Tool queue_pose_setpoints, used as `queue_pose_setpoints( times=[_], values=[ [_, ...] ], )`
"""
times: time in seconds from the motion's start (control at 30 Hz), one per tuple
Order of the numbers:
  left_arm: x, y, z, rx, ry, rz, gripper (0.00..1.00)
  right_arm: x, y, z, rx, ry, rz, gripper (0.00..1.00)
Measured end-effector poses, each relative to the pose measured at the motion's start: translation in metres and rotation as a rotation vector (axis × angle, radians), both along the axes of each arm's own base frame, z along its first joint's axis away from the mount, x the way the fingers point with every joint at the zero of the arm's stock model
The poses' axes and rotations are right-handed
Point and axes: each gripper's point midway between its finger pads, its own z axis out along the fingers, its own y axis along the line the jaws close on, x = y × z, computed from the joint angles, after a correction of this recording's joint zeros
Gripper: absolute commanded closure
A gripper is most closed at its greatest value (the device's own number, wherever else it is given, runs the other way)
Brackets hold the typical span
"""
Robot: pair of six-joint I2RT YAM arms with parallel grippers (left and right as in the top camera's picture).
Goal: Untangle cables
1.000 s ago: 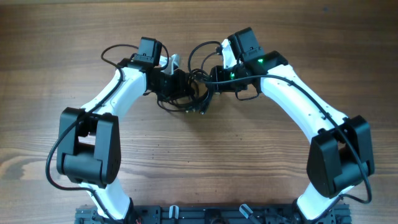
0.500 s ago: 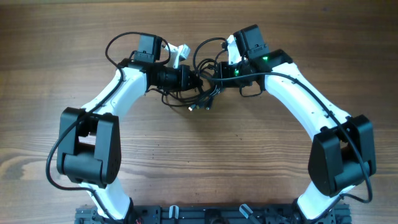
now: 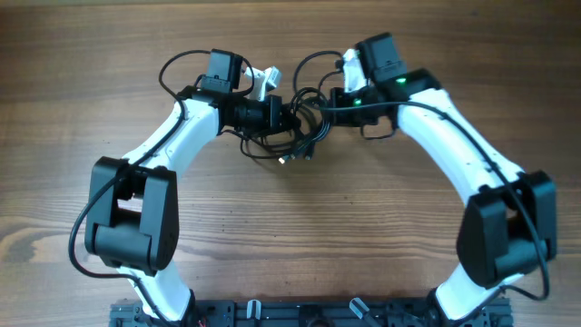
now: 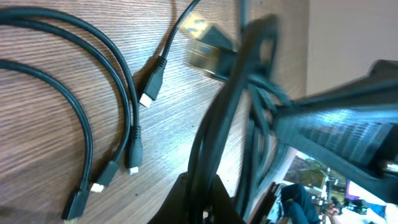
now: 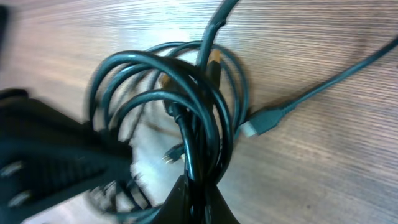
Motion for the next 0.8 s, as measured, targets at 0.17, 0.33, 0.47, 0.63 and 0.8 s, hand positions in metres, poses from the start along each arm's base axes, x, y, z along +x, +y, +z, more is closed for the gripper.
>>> queue_pose_setpoints(
  times=[0.17, 0.33, 0.47, 0.63, 0.8],
  values=[
    [0.005, 0.000, 0.003, -0.004, 0.021, 0.036, 0.96, -0.026, -0.006, 0.041, 0.134, -0.014, 0.124, 0.96],
    [0.007, 0.000, 0.005, -0.011, 0.032, 0.054, 0.96, -0.051, 0.003, 0.044, 0.179, 0.009, 0.256, 0.96],
    [0.008, -0.001, 0.005, -0.014, 0.038, 0.059, 0.96, -0.052, -0.009, 0.034, 0.103, 0.047, 0.209, 0.96],
    [0.008, -0.006, 0.007, -0.025, 0.022, 0.047, 0.96, -0.036, -0.048, 0.009, -0.148, 0.092, -0.048, 0.96],
    [0.008, -0.009, 0.008, -0.026, 0.015, 0.041, 0.96, -0.027, -0.059, 0.004, -0.204, 0.082, -0.139, 0.95]
  ],
)
